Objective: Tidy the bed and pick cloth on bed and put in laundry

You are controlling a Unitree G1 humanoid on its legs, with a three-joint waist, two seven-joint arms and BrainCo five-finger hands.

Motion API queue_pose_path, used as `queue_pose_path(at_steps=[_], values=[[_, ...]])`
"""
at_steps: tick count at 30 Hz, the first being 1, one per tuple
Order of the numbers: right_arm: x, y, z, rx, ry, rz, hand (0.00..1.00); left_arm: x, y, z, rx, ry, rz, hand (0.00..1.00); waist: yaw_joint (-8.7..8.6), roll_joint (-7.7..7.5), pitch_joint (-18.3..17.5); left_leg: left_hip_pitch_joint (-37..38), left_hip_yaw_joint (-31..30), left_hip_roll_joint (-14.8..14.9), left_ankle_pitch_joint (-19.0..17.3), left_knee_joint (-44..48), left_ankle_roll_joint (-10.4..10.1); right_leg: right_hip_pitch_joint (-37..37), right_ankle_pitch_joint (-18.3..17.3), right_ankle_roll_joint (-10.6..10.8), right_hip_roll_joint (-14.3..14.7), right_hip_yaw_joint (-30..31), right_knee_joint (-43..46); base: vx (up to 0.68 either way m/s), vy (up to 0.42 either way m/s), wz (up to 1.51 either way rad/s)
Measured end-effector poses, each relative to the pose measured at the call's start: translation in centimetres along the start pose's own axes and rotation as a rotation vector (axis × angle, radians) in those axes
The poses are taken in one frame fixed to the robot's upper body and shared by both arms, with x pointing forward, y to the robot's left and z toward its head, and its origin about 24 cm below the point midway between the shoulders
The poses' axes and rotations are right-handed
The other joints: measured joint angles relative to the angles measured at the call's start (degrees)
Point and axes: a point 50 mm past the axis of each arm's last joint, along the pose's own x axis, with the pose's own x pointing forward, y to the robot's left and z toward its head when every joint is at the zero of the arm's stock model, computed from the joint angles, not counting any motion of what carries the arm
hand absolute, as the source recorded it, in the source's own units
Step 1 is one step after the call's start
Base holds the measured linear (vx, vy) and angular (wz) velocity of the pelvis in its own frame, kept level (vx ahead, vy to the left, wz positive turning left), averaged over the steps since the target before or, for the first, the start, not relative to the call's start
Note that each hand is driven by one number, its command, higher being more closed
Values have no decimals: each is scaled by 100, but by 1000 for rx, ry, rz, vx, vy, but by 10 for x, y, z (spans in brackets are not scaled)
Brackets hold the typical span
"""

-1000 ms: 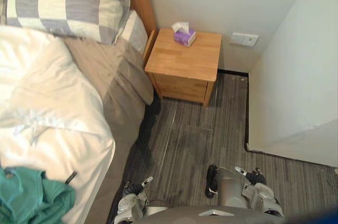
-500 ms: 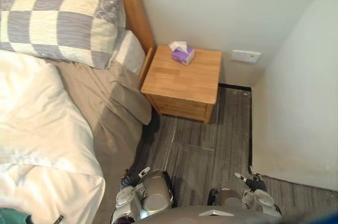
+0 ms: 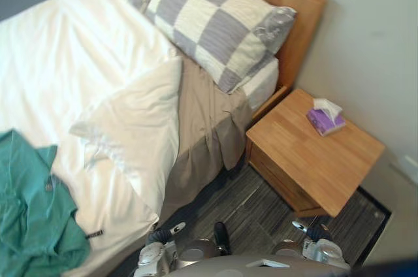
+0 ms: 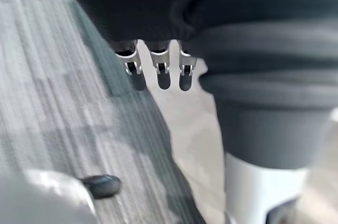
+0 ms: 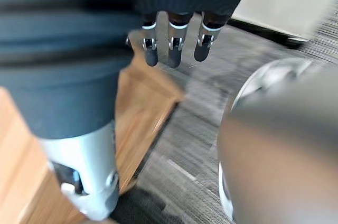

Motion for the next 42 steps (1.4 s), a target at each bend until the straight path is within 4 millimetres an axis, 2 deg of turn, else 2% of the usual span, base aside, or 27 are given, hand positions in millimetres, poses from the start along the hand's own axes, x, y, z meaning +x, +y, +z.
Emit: queue_pose_path(at_steps=[2,3,4,5,6,8,11,12,14,15,17,19,20,22,23,24,28,31,32,33,34,35,36,38,39,41,42], values=[[-1,-2,-6,-6,13,-2,0,-1,4,-5,-11,13,11,0,6,-74,-38,18,-444,-19,46,2,-97,-156,8,-5,266,838,-429,186,-205,146],[-3,-1,-11,-11,26,2,0,-1,8,-8,-30,20,28,0,42,-207,-77,25,-566,-122,46,24,-175,-161,118,0,251,1134,-851,154,-223,135],[-5,4,-17,-5,42,13,0,-2,14,-12,-62,34,52,0,95,-381,-111,95,-535,-199,-24,41,-307,-49,28,-119,108,1202,-1127,137,-244,91],[-5,2,-16,-4,38,7,0,-5,15,-21,-99,57,66,0,203,-294,-167,101,-164,-40,-63,64,-440,6,46,-173,171,1087,-1216,142,-261,60],[-5,4,-13,-1,24,11,0,-7,14,-30,-124,80,72,0,191,-165,-222,85,168,91,-102,93,-500,70,68,-212,253,1007,-1319,103,-199,21],[-6,12,-10,-17,6,39,0,-14,11,-46,-147,124,75,0,190,-38,-279,62,160,227,-107,123,-612,270,131,-268,376,821,-1583,77,-136,33],[-8,19,-9,-43,-5,60,0,-12,14,-39,-160,95,78,0,172,-129,-232,-435,376,361,-292,878,-848,479,216,-264,333,373,-1778,62,-100,62],[-8,19,-8,-47,-12,60,0,-10,16,-33,-180,75,87,0,159,-169,-208,-694,960,521,-423,1335,-888,516,225,-264,278,205,-1819,24,-39,74],[-9,22,-8,-78,-15,69,0,-11,13,-29,-217,59,96,0,190,-152,-210,-799,2734,1202,-519,1814,-625,622,223,-264,231,-39,-1822,72,32,67],[-9,20,-8,-81,-20,63,0,-12,11,-33,-227,71,96,0,196,-89,-211,-710,2943,1347,-389,1726,-496,744,203,-231,228,-126,-1805,96,90,45],[-9,20,-9,-74,-15,61,0,-12,13,-33,-221,71,99,0,218,-152,-264,-606,2858,1061,-335,1563,-386,783,204,-184,25,-132,-1789,63,209,33],[-11,27,-12,-41,1,70,0,-11,20,-30,-213,62,113,0,212,-374,-306,-633,2697,732,-181,1401,-442,812,210,-113,-286,-181,-1864,52,194,21],[-14,34,-17,-7,22,81,0,-9,21,-24,-216,45,118,0,227,-529,-238,-658,2636,708,-370,1607,-376,869,237,-24,-507,-214,-1940,89,145,-6],[-14,25,-21,8,29,53,0,-11,22,-30,-221,63,127,0,195,-387,-313,-612,2634,1361,-546,1923,-435,945,280,57,-541,-197,-1960,111,214,-11],[-13,17,-20,13,24,31,0,-13,20,-38,-219,84,121,0,158,-236,-374,-549,2484,1670,-353,1680,-703,978,328,210,-551,-196,-1978,99,344,-2],[-12,16,-21,7,33,31,0,-13,20,-37,-213,82,118,0,186,-243,-416,-512,2343,1417,-357,1510,-920,989,450,439,-707,-180,-2090,93,359,9],[-15,27,-27,27,60,63,0,-11,28,-32,-162,53,119,0,198,-495,-538,-478,2308,853,-200,933,-718,989,1066,666,-1015,-264,-2480,60,281,20],[-15,25,-28,33,59,56,0,-11,27,-35,-112,64,101,0,157,-465,-602,-112,2178,498,25,188,-632,935,1323,700,-1203,-321,-2117,-13,204,20],[-15,25,-26,32,53,56,0,-10,24,-34,-74,67,87,0,143,-418,-583,-7,2165,433,13,54,-652,797,1334,682,-1304,-294,-1712,-63,138,23],[-13,21,-22,23,39,48,0,-9,19,-30,-21,58,62,0,142,-327,-562,50,2144,383,-21,-47,-623,467,1421,499,-1415,-164,-1013,-95,122,22],[-12,18,-18,18,24,41,0,-8,16,-31,27,60,43,0,109,-178,-554,81,2112,379,-34,-120,-635,98,1509,161,-1480,-67,-383,-89,111,21],[-12,18,-16,16,17,41,0,-8,16,-31,41,57,39,0,77,-179,-562,73,2100,378,-35,-136,-634,-36,1474,27,-1495,-60,-133,-40,71,23],[-12,19,-13,6,1,46,0,-8,18,-30,57,49,42,0,11,-235,-555,77,2064,375,-35,-195,-633,-248,1170,127,-1373,41,194,-15,-22,22],[-13,24,-13,13,-3,60,0,-8,21,-29,65,49,48,0,-12,-279,-533,80,1986,434,-34,-240,-633,-399,721,212,-758,415,126,11,-106,19],[-13,24,-14,20,-4,61,0,-8,21,-29,69,49,49,0,-21,-289,-529,95,1973,469,-21,-238,-634,-384,574,153,-304,678,-308,41,-143,12],[-14,25,-18,37,14,60,0,-7,19,-28,67,45,47,0,-13,-367,-541,149,2010,414,142,-291,-658,-22,399,-141,-115,751,-1208,43,-143,-9],[-14,24,-19,47,19,55,0,-7,17,-28,66,47,43,0,7,-332,-528,171,2046,384,229,-412,-707,169,287,-149,-65,823,-1618,51,-122,-22]])
